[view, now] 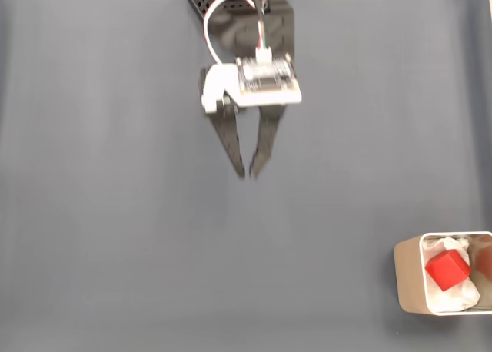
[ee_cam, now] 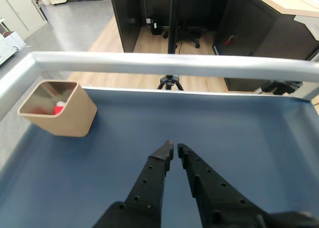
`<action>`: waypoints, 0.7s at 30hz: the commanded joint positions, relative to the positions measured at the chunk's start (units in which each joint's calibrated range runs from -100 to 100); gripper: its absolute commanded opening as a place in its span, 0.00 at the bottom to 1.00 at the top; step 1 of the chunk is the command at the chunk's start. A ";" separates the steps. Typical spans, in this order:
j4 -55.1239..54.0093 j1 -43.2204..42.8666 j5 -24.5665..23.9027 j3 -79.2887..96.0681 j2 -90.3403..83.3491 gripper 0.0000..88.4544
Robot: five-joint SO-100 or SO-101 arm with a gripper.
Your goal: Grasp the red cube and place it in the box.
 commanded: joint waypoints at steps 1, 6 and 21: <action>-0.85 1.00 -0.39 16.55 -17.27 0.00; 0.79 1.49 0.00 35.35 -33.82 0.00; 32.76 1.64 -1.47 45.57 -49.59 0.00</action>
